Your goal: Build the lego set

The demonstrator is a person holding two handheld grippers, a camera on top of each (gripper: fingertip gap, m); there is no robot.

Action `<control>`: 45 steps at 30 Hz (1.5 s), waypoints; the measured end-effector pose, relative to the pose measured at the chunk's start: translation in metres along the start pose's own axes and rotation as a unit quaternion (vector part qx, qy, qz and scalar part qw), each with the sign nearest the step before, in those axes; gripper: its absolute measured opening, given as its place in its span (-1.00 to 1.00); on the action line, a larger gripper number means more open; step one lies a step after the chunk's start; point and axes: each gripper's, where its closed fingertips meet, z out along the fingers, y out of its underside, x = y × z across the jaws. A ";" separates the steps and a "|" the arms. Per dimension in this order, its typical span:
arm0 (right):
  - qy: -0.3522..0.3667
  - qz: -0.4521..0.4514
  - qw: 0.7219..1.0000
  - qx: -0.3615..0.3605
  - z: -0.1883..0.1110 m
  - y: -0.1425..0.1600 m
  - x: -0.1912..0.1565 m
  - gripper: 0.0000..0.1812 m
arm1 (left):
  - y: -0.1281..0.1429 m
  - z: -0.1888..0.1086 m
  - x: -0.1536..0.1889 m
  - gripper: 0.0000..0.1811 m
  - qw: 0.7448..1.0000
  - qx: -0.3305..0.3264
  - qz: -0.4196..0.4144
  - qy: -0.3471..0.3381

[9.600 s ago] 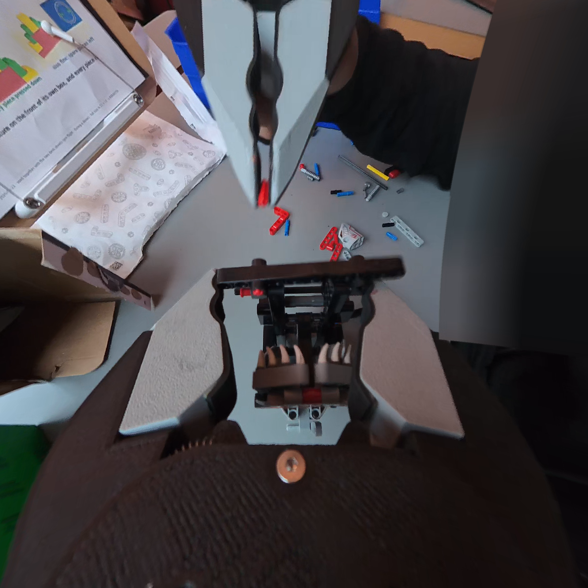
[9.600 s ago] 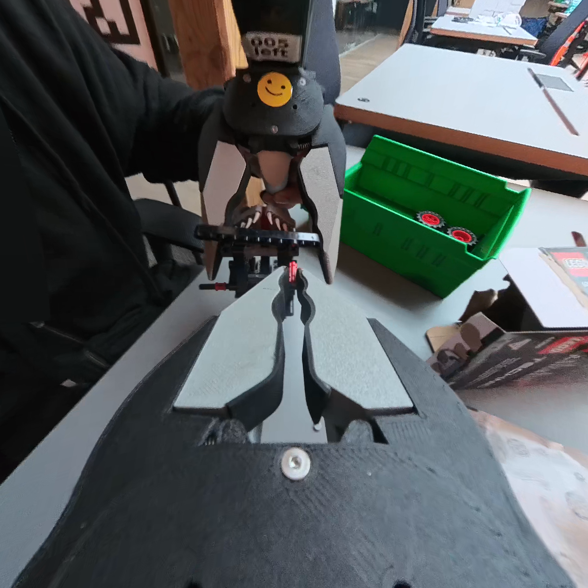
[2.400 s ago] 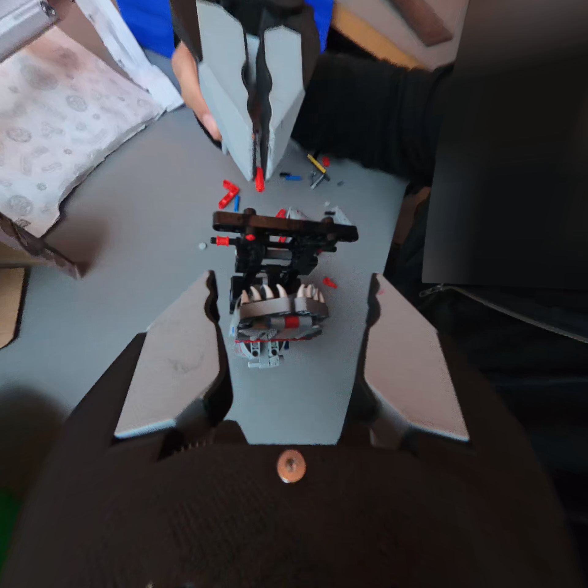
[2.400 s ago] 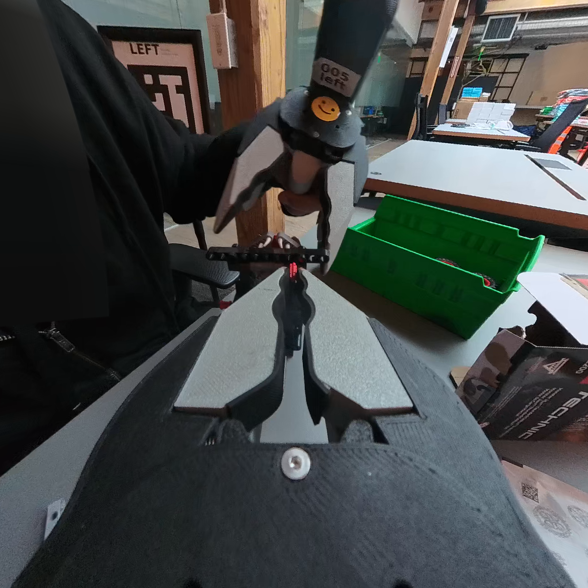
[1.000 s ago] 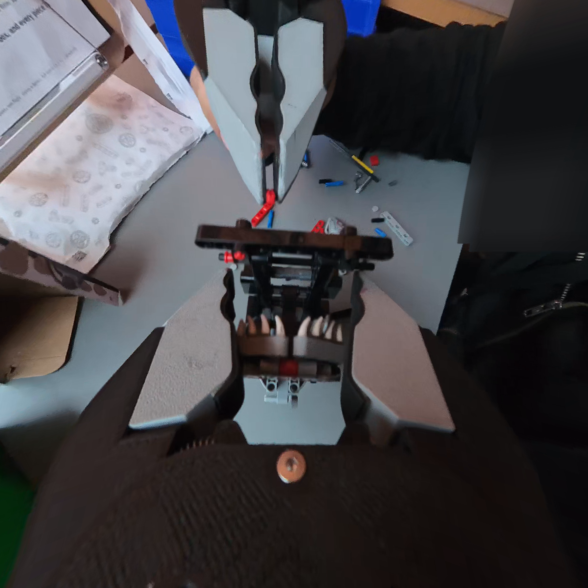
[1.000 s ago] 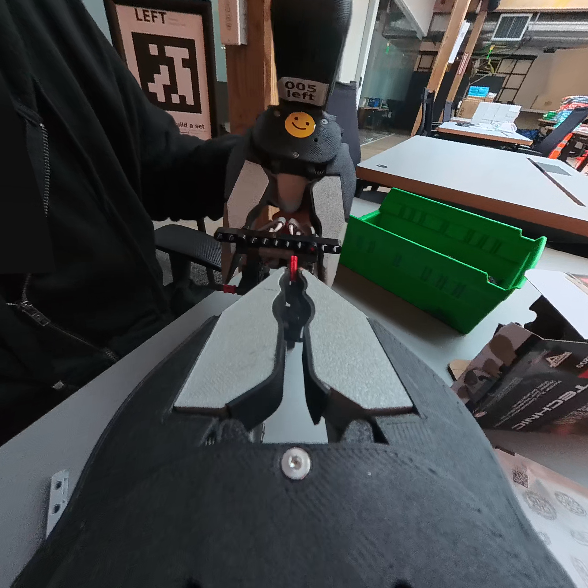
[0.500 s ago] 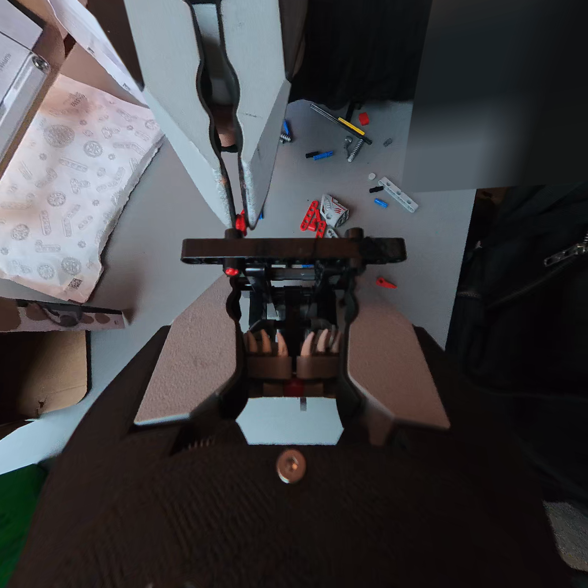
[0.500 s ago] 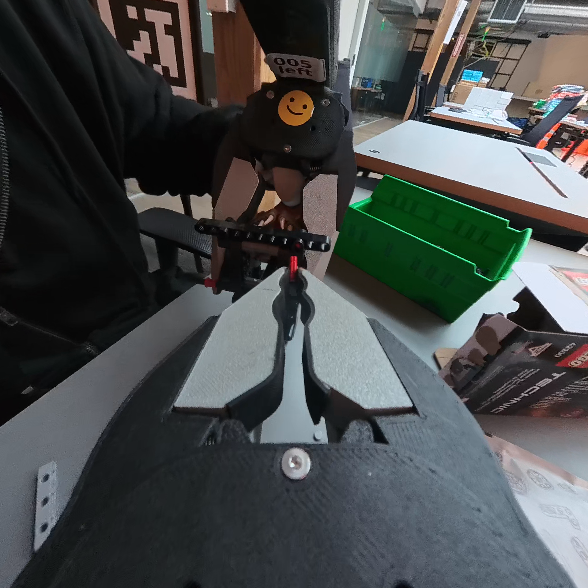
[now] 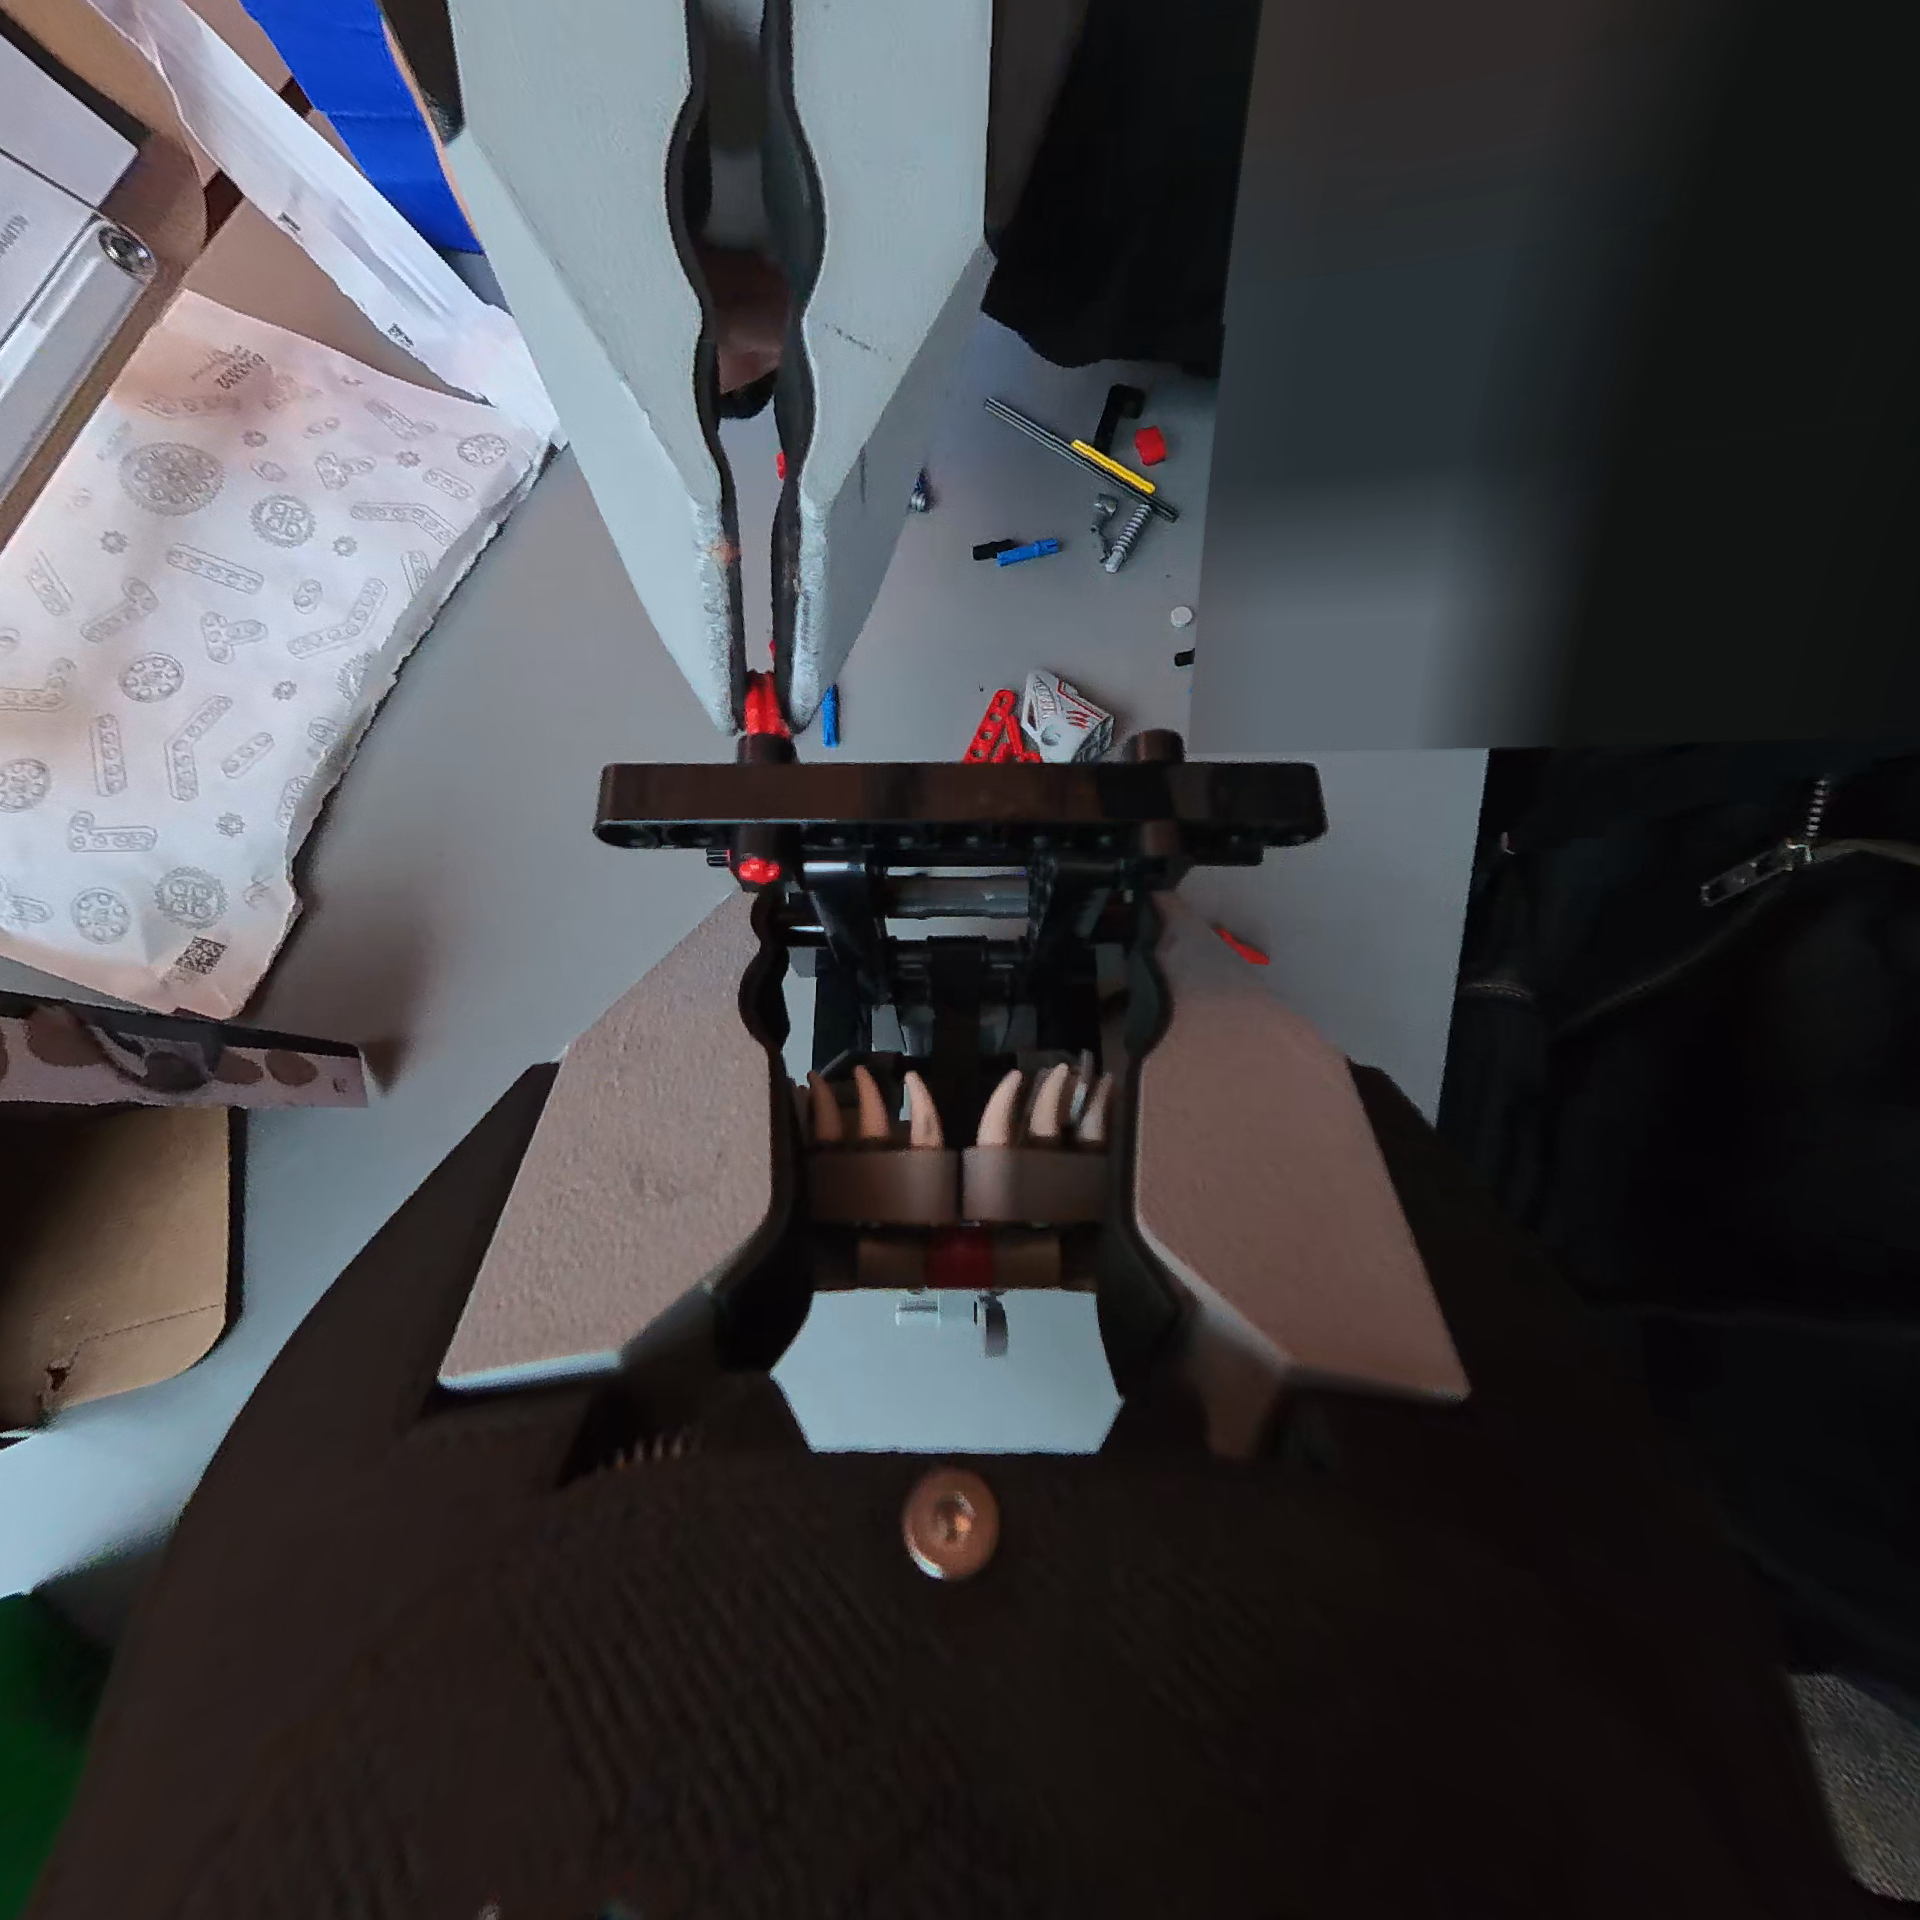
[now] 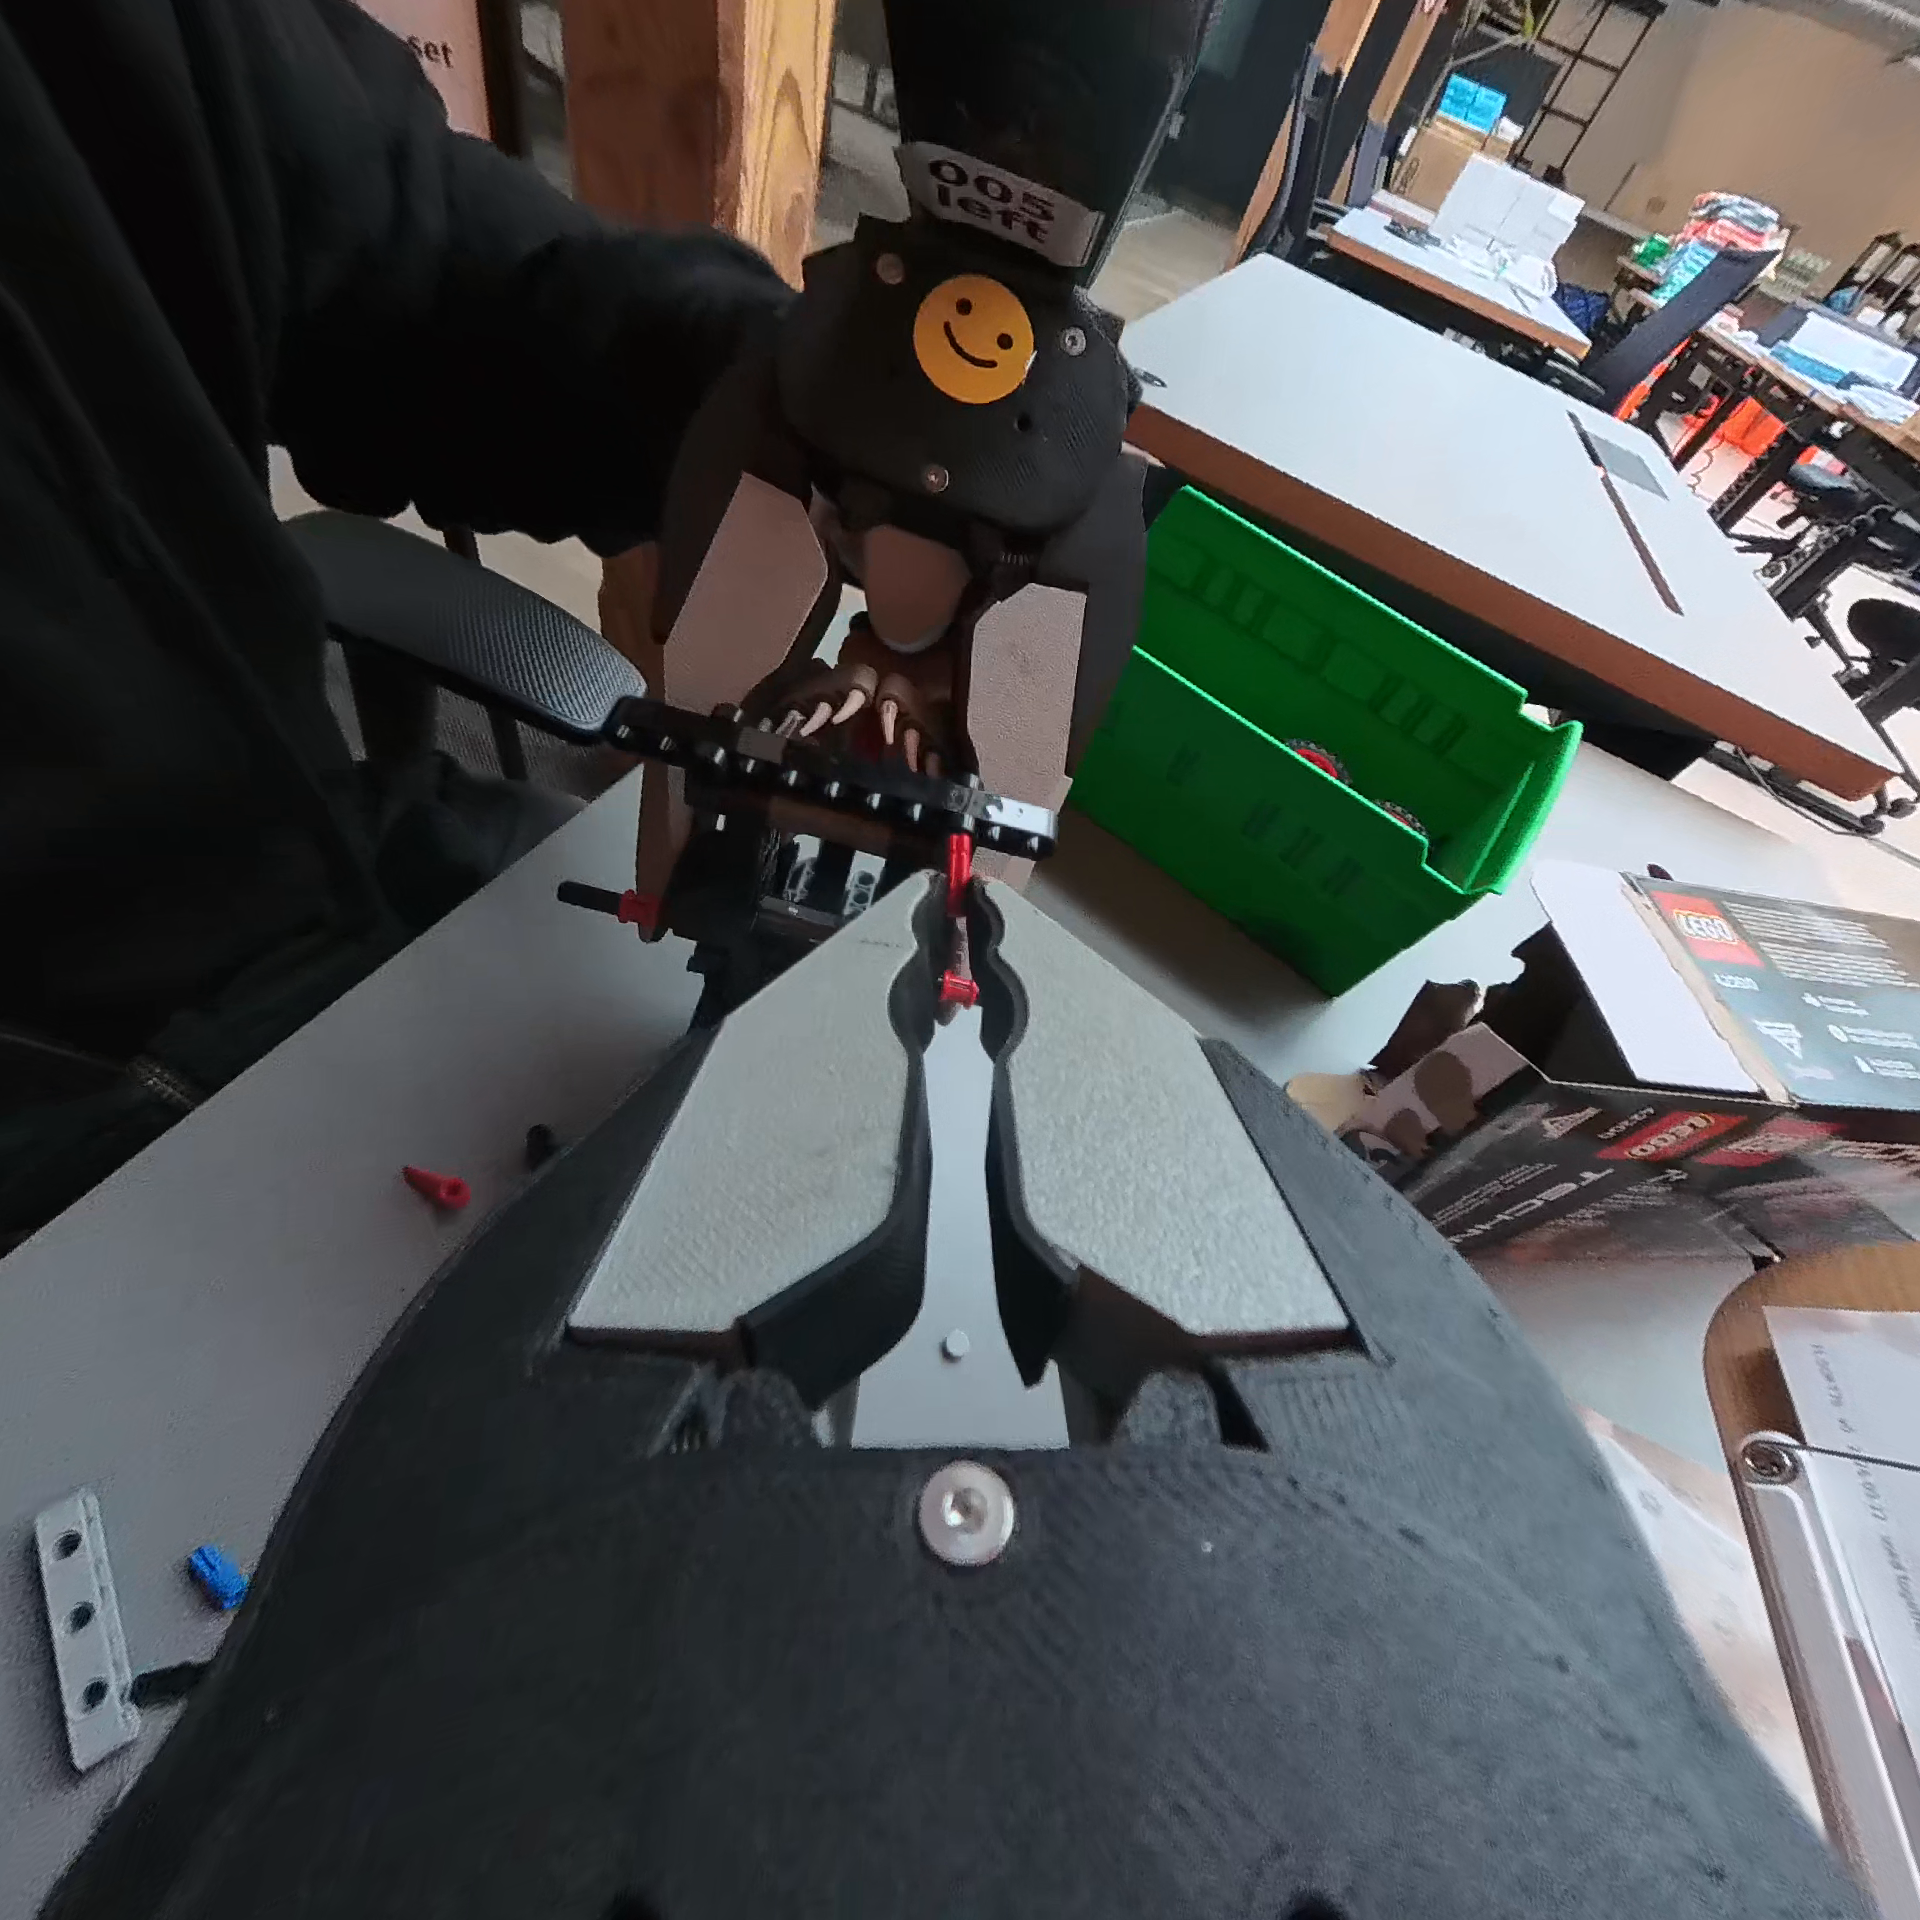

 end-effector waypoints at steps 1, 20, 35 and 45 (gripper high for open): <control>-0.003 0.003 1.000 -0.002 0.000 0.000 0.000 -1.00 | 0.000 0.000 0.000 -0.29 1.000 -0.001 0.001 -0.001; -0.012 0.034 0.993 -0.110 -0.005 0.006 0.004 -1.00 | -0.001 0.003 -0.004 -0.29 1.000 -0.022 -0.003 0.010; 0.074 -0.081 0.978 -0.175 -0.009 0.009 0.011 -1.00 | -0.002 0.004 -0.008 -0.29 0.999 -0.025 -0.019 0.026; 0.099 -0.087 0.970 -0.206 -0.006 0.016 0.014 -1.00 | -0.007 0.009 -0.006 -0.29 0.999 -0.022 -0.026 0.025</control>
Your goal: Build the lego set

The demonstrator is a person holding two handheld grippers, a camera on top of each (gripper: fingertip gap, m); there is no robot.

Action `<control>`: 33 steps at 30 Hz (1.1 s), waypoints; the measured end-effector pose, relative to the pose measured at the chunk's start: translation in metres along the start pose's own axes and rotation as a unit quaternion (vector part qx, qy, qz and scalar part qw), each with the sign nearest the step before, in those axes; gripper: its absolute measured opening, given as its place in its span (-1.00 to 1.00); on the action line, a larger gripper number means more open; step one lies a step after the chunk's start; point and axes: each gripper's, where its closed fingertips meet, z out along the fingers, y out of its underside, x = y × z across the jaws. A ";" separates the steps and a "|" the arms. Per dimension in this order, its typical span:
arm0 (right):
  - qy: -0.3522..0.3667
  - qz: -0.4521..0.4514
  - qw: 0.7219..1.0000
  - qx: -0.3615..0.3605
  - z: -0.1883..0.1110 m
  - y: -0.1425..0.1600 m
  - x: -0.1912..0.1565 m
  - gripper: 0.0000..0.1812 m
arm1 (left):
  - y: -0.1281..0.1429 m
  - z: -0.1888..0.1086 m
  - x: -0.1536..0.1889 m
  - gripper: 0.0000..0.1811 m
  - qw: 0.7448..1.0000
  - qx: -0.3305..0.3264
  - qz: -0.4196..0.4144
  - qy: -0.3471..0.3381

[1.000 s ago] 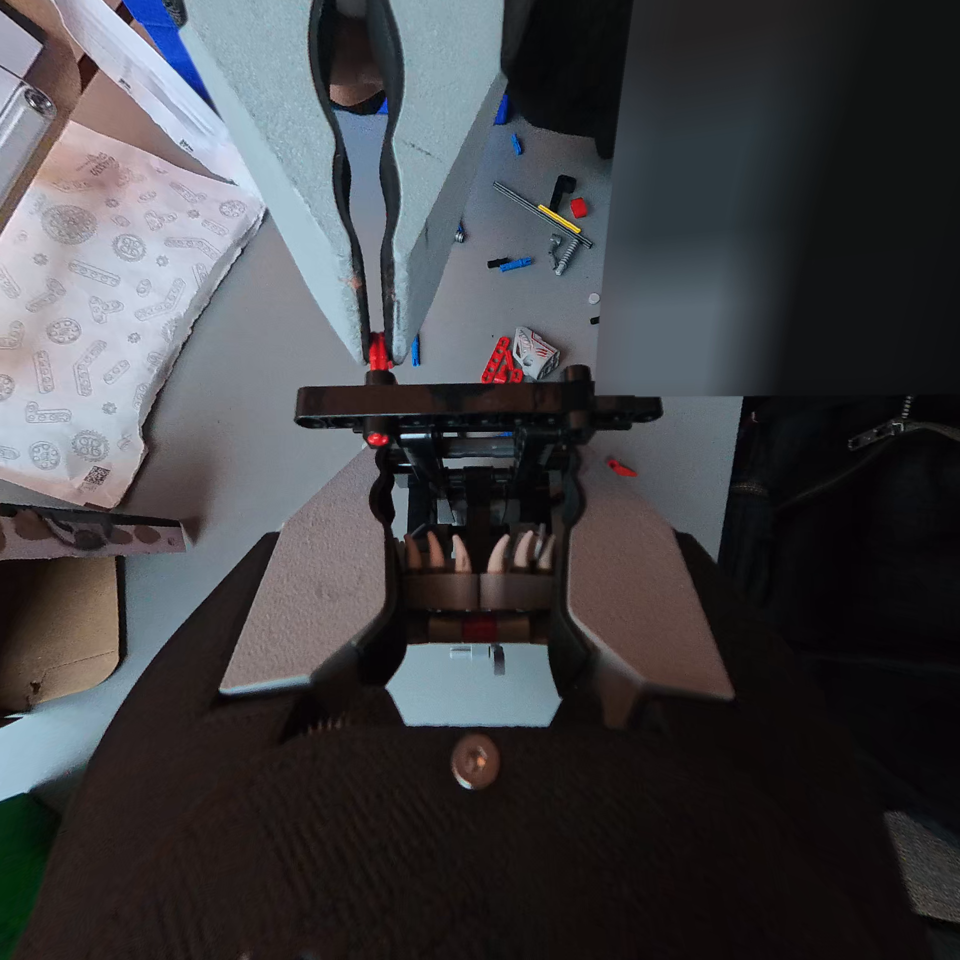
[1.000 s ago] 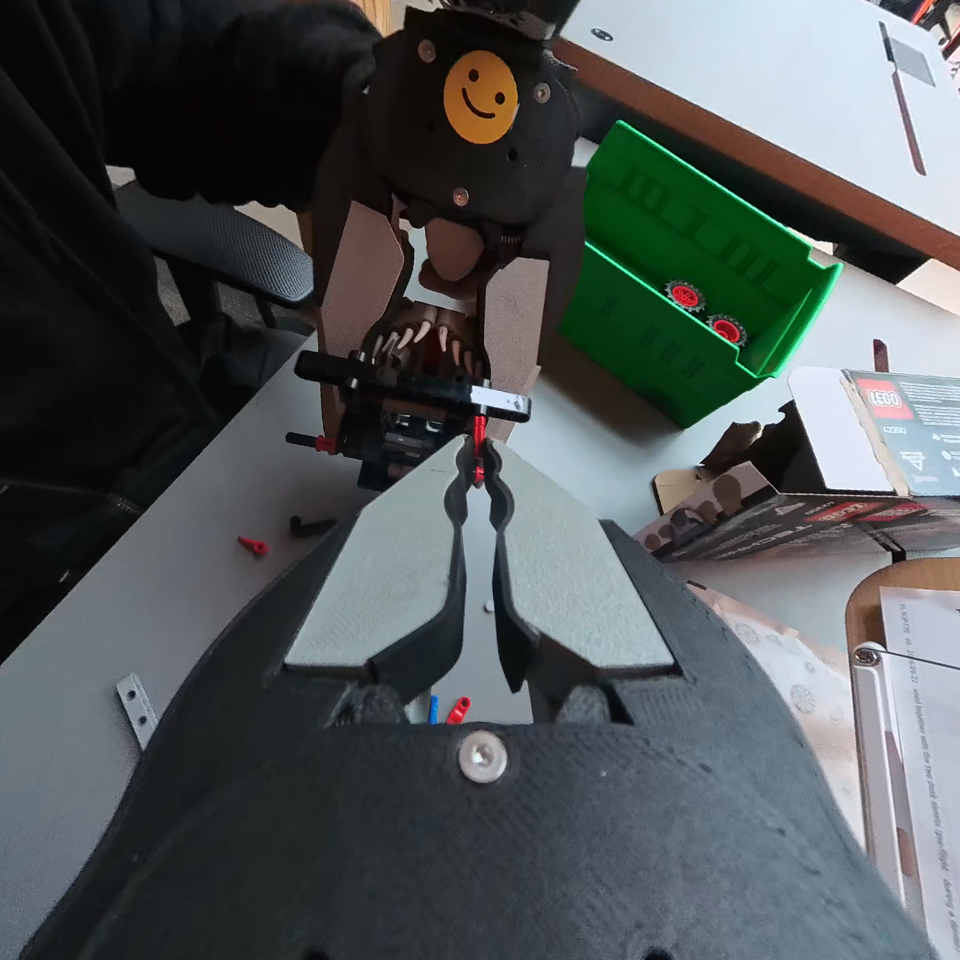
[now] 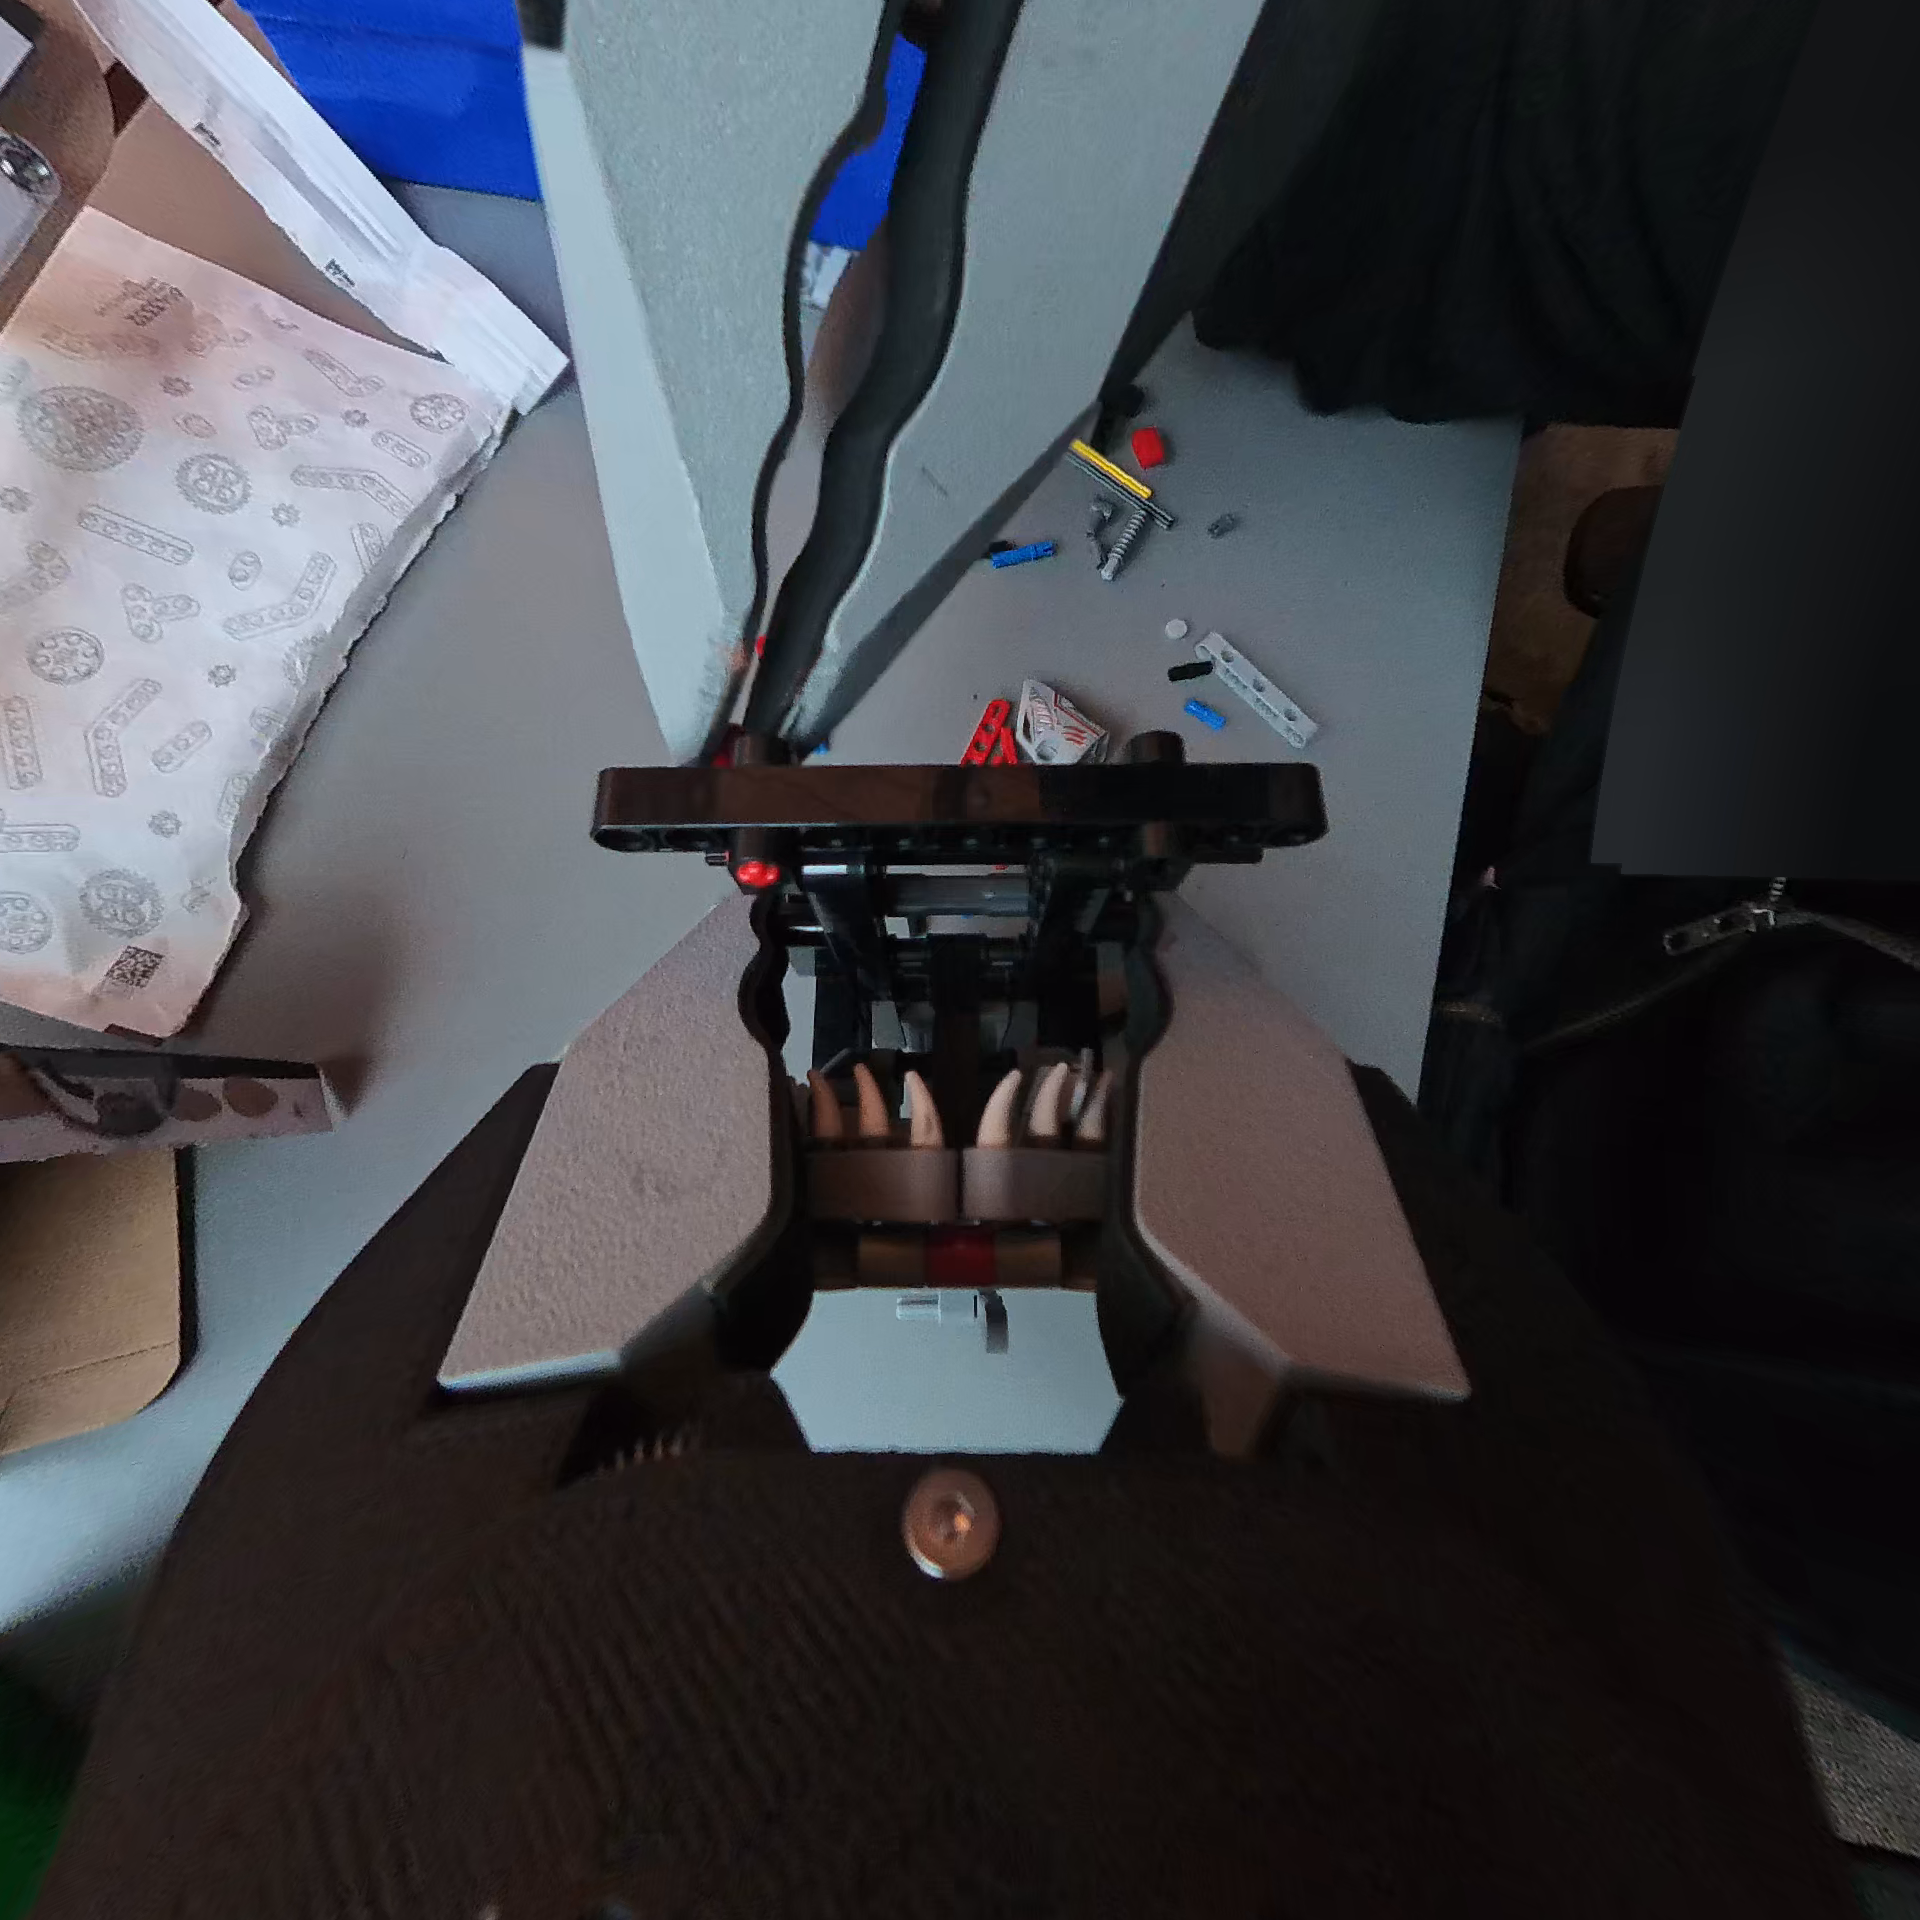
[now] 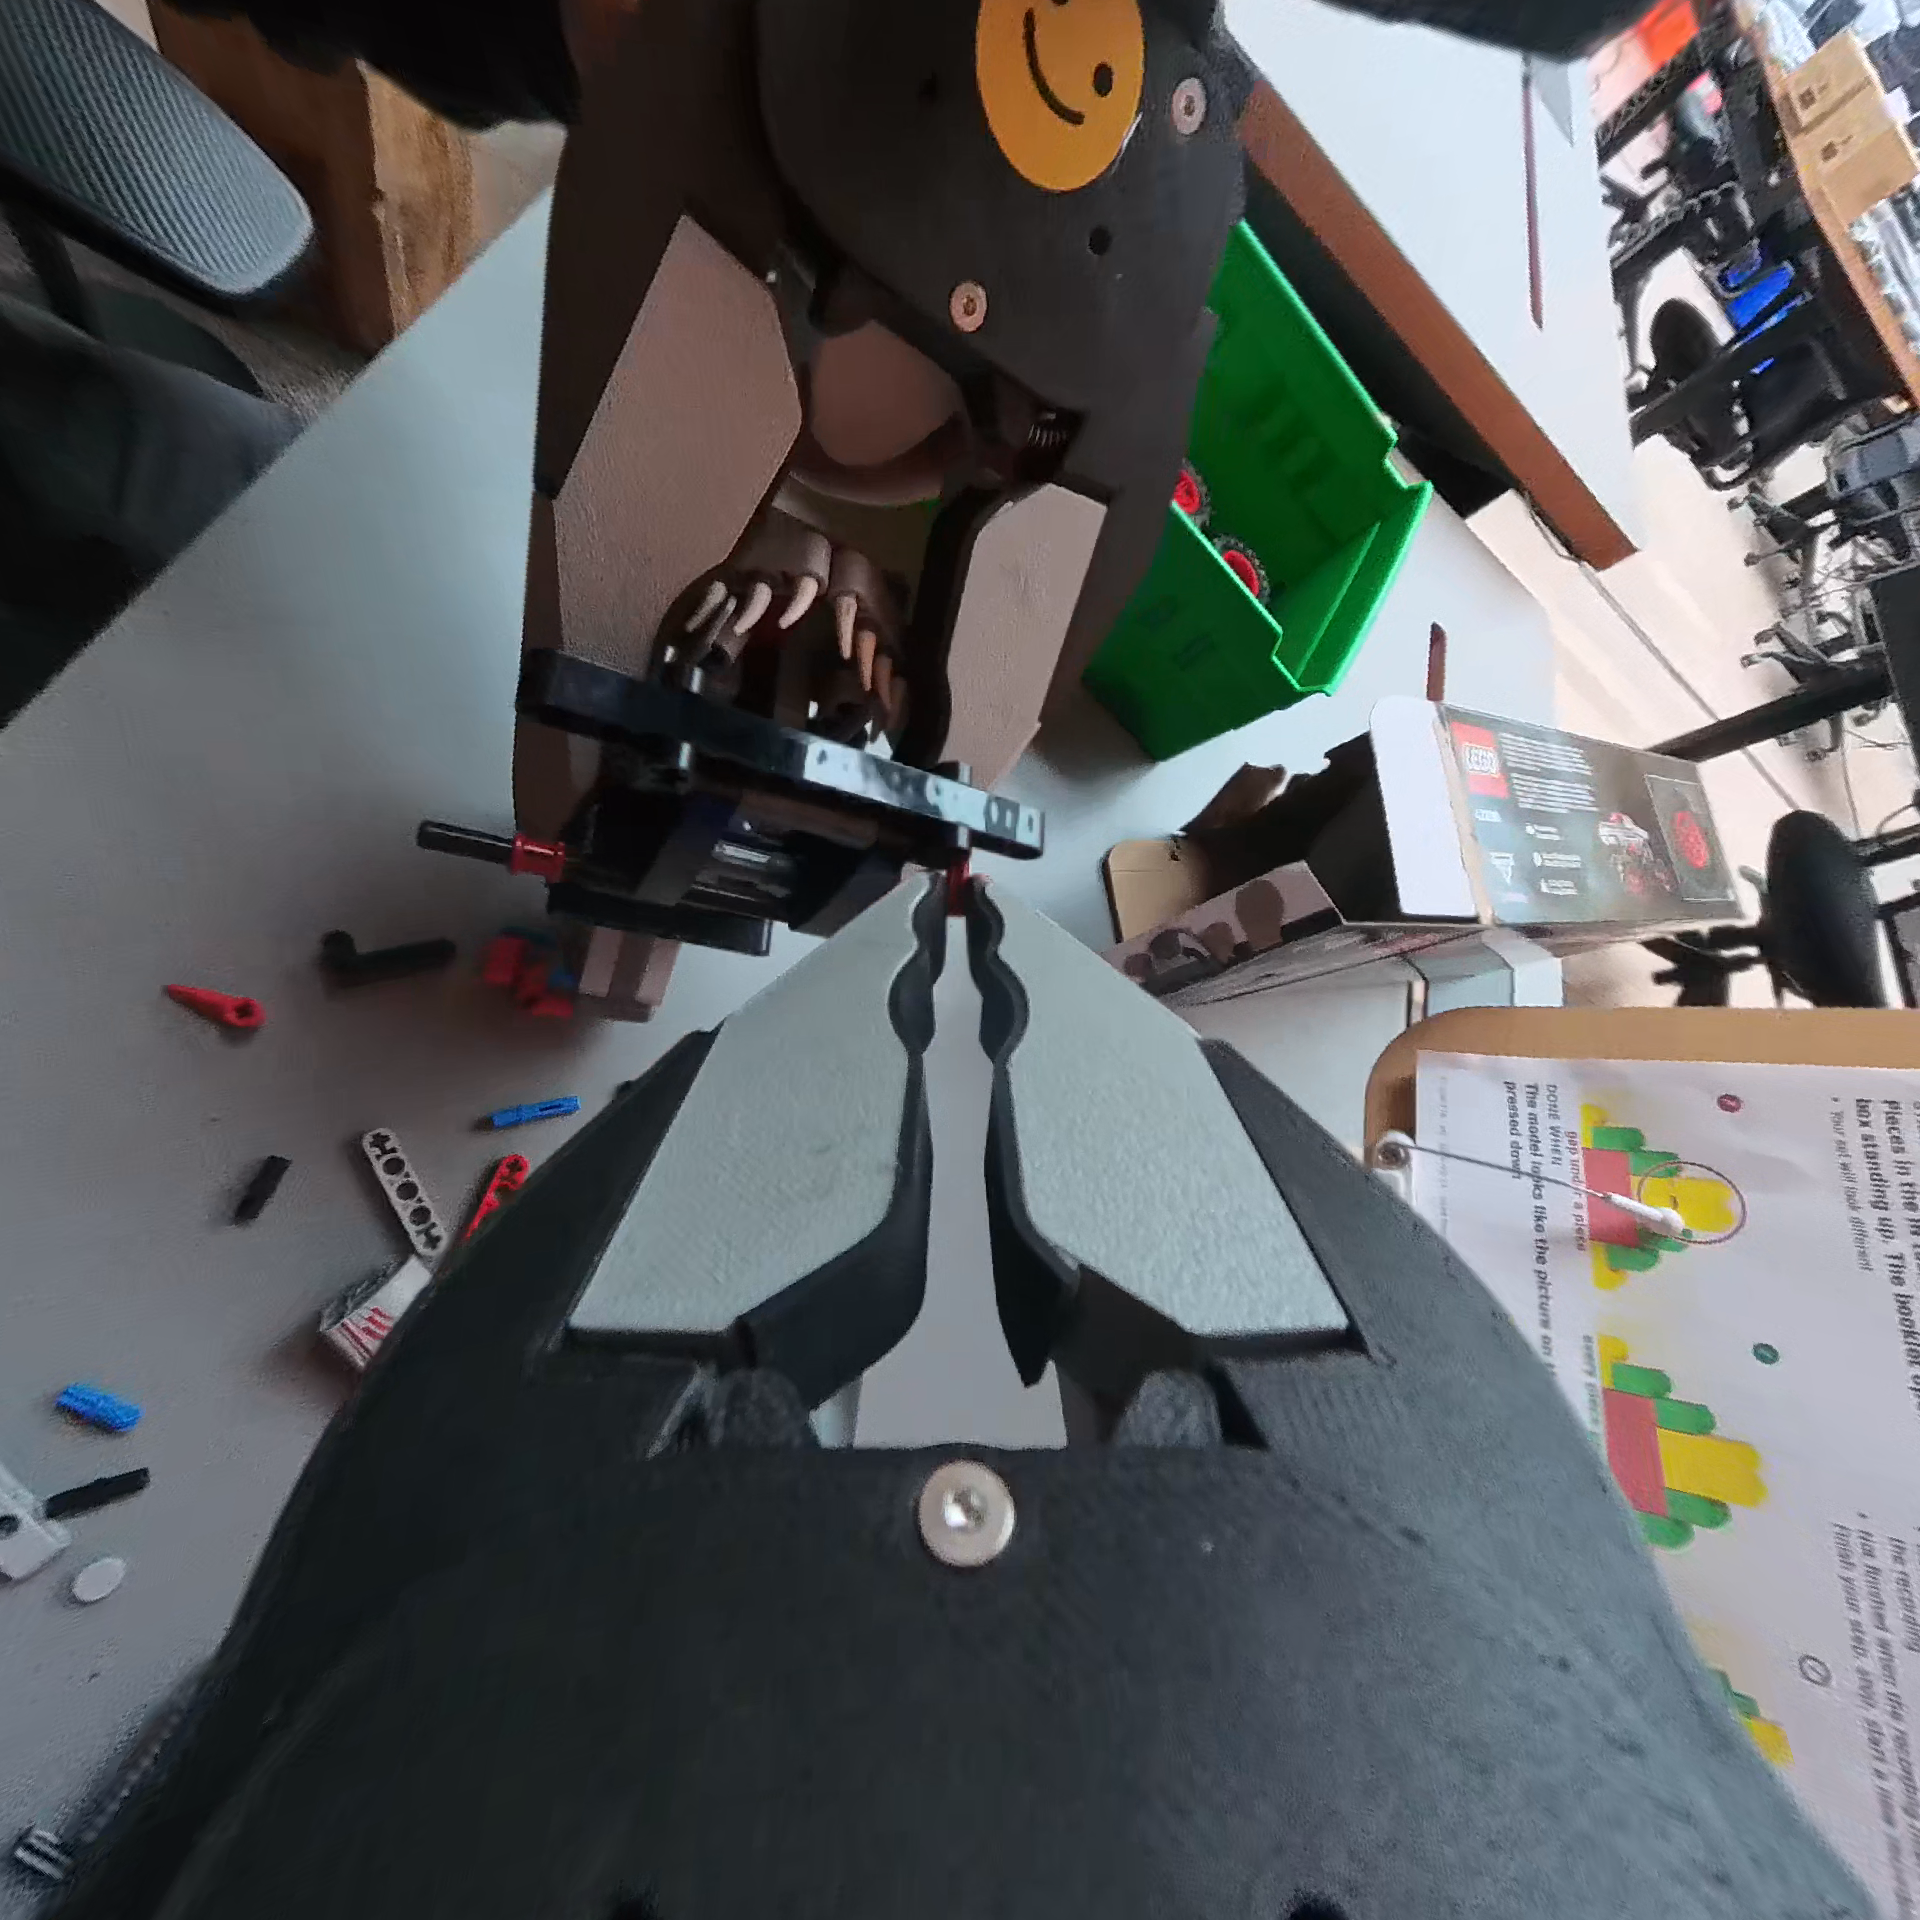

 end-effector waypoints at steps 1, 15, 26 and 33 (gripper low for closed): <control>-0.002 0.005 1.000 0.001 -0.001 0.001 0.001 -1.00 | 0.000 0.000 0.000 -0.29 1.000 0.001 0.000 0.000; 0.001 0.001 1.000 0.025 -0.010 -0.003 0.001 -1.00 | 0.000 -0.001 -0.005 -0.29 1.000 0.013 -0.019 -0.013; 0.029 -0.022 0.995 0.088 -0.022 -0.008 0.012 -1.00 | 0.004 -0.013 0.006 0.08 1.000 0.019 -0.013 -0.009; 0.128 -0.104 0.973 0.163 -0.045 -0.033 0.019 -1.00 | -0.028 -0.088 0.000 -0.74 0.990 0.126 -0.040 -0.054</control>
